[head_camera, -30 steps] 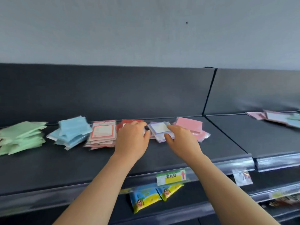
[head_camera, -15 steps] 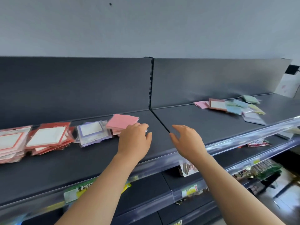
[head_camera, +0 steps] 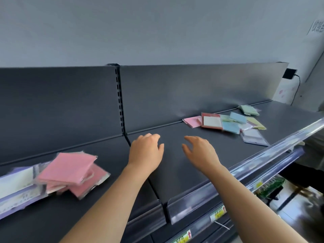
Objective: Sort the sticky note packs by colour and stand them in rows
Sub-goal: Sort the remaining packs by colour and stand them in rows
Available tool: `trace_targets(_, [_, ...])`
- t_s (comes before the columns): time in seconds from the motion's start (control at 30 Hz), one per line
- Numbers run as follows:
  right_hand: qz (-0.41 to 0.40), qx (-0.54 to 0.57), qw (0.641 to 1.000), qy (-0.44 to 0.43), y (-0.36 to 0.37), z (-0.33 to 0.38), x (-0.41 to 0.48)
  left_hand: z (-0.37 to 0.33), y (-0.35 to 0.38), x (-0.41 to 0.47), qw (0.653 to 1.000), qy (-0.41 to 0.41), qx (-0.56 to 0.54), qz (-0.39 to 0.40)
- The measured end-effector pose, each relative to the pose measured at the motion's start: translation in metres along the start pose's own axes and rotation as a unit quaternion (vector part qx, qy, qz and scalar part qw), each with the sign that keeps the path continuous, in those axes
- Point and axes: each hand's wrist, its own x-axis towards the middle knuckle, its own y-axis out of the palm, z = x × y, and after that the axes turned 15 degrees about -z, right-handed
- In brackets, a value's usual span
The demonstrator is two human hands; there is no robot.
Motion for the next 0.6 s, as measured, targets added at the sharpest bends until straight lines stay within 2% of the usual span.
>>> trace_targets(0.23, [0.031, -0.013, 0.999, 0.020, 0.010, -0.062, 0.042, -0.035, 0.059, 0.028, 0.999, -0.011, 0.023, 0.043])
trace_targets(0.6, [0.007, -0.040, 0.996, -0.079, 0.020, -0.177, 0.134, -0.108, 0.143, 0.079, 0.993, -0.079, 0.060, 0.058])
